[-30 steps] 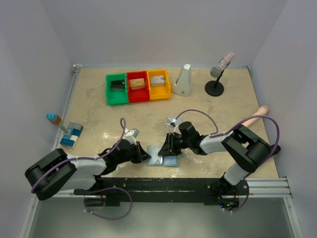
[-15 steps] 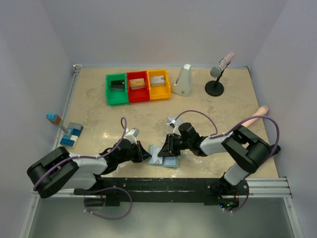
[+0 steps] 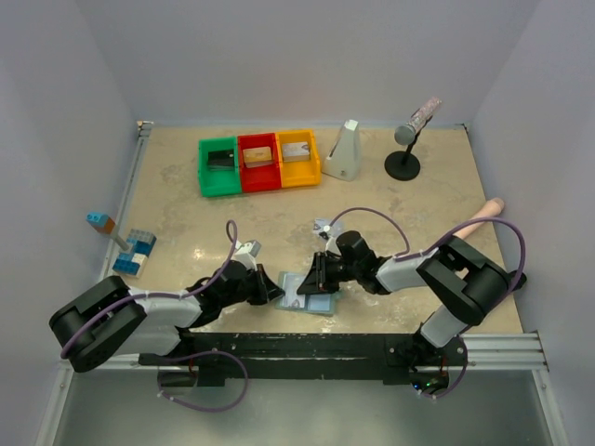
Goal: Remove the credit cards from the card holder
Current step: Remove the credit card from the card holder.
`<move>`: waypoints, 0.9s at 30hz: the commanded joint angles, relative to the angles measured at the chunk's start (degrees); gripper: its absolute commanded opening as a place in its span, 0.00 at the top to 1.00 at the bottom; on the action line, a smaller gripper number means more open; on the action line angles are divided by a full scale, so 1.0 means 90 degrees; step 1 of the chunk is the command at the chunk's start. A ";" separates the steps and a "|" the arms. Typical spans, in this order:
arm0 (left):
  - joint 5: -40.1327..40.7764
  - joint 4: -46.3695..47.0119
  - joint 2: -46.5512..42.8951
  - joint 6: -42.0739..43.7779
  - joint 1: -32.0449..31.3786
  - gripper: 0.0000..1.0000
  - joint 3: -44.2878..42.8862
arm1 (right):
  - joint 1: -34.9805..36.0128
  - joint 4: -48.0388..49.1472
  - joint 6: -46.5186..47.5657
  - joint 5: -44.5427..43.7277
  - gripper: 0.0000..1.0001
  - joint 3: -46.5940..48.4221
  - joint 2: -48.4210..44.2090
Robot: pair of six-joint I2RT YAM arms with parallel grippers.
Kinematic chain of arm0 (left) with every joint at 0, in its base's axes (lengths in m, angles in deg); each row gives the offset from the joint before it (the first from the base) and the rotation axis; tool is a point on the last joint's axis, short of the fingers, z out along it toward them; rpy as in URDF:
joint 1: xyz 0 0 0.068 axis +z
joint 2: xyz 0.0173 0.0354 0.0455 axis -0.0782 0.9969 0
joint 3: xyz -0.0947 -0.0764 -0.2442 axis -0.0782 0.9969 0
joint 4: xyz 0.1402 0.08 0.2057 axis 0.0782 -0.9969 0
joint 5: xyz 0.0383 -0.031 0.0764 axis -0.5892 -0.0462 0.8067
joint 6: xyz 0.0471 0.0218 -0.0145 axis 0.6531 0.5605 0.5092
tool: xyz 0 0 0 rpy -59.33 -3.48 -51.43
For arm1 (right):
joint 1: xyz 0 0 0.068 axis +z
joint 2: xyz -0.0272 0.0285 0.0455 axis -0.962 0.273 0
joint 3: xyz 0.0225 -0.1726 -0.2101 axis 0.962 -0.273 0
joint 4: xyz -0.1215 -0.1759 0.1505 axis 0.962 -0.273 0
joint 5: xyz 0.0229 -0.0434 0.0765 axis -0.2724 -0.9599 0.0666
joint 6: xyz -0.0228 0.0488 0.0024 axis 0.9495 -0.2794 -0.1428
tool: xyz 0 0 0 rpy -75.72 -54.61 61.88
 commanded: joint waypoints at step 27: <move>-0.0034 0.0076 0.1056 -0.0260 -0.0061 1.00 0.0058 | -0.0039 -0.1581 0.0435 -0.0009 0.68 0.0205 -0.1348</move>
